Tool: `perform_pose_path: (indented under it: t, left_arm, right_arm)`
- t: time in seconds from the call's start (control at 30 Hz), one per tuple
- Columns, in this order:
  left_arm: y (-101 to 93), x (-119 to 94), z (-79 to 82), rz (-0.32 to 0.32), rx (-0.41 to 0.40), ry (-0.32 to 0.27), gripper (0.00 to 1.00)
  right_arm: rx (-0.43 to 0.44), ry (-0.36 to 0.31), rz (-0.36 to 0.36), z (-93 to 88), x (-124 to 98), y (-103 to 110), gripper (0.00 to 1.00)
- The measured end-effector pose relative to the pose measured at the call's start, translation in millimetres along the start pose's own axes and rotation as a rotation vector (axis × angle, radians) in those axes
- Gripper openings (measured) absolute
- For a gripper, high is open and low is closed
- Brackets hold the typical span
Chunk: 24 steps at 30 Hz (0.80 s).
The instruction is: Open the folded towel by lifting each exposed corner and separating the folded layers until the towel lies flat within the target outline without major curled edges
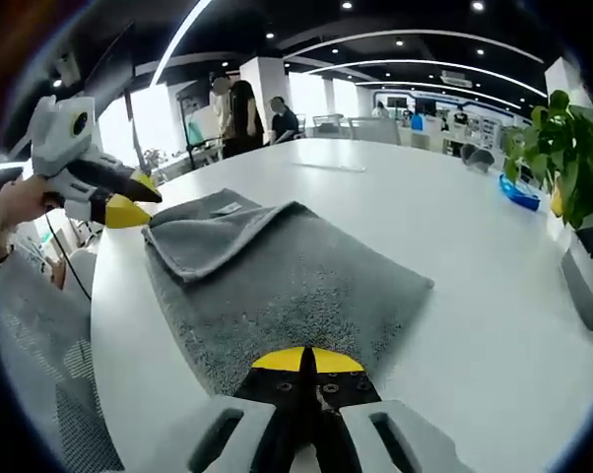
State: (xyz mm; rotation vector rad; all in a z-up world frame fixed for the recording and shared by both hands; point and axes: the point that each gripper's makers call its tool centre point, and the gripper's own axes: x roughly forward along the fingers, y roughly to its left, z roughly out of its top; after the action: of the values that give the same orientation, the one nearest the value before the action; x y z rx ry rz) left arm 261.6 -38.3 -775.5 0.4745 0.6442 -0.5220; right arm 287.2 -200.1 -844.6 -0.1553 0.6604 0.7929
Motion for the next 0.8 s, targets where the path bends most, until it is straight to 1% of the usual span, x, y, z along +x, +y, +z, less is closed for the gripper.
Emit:
perform_pose_path:
  t: [0.07,0.1,0.13,0.2,0.23,0.33,0.4,0.47,0.5,0.57,0.63,0.7,0.8]
  left_arm:
    - [-10.6,7.0,2.3,-0.029,0.063,0.006,0.19]
    - [-15.0,9.3,4.7,-0.044,0.069,0.0,0.19]
    - [-18.5,11.2,7.2,-0.053,0.061,-0.007,0.19]
    - [-30.0,16.0,15.9,-0.101,0.052,-0.035,0.18]
    - [-37.0,19.1,19.3,-0.131,0.062,-0.04,0.17]
    - [-45.2,28.3,22.9,-0.153,0.078,-0.035,0.16]
    - [-52.5,34.9,23.9,-0.187,0.077,-0.028,0.13]
    - [-60.3,41.8,21.3,-0.215,0.087,-0.009,0.11]
    - [-61.7,45.0,19.1,-0.218,0.09,0.001,0.1]
    - [-62.7,50.9,8.7,-0.21,0.107,0.055,0.08]
    - [-65.2,54.4,5.2,-0.215,0.127,0.064,0.07]
    - [-66.7,56.2,2.5,-0.217,0.129,0.072,0.07]
    - [-66.1,55.0,3.4,-0.219,0.125,0.07,0.06]
  right_arm:
    - [0.002,-0.001,0.002,0.1,0.0,0.0,0.0]
    - [0.003,-0.001,0.003,0.2,-0.1,-0.1,0.0]
    - [0.003,-0.001,0.003,0.2,-0.1,-0.2,0.0]
    - [0.003,-0.002,0.006,0.3,-0.1,0.2,0.0]
    - [0.005,-0.002,0.007,0.4,-0.1,0.2,0.0]
    - [0.005,-0.006,0.009,0.7,-0.2,0.4,0.0]
    - [0.006,-0.006,0.011,0.7,-0.4,0.3,0.0]
    - [0.008,-0.006,0.013,0.6,-0.5,0.1,0.0]
    - [0.009,-0.006,0.013,0.5,-0.5,0.0,0.0]
    - [0.009,-0.006,0.014,0.3,-0.7,0.0,0.0]
    - [0.009,-0.006,0.014,0.1,-0.9,0.0,0.0]
    - [0.009,-0.004,0.015,-0.1,-1.1,0.1,0.0]
    - [0.013,-0.003,0.017,-0.3,-1.4,-0.1,0.0]
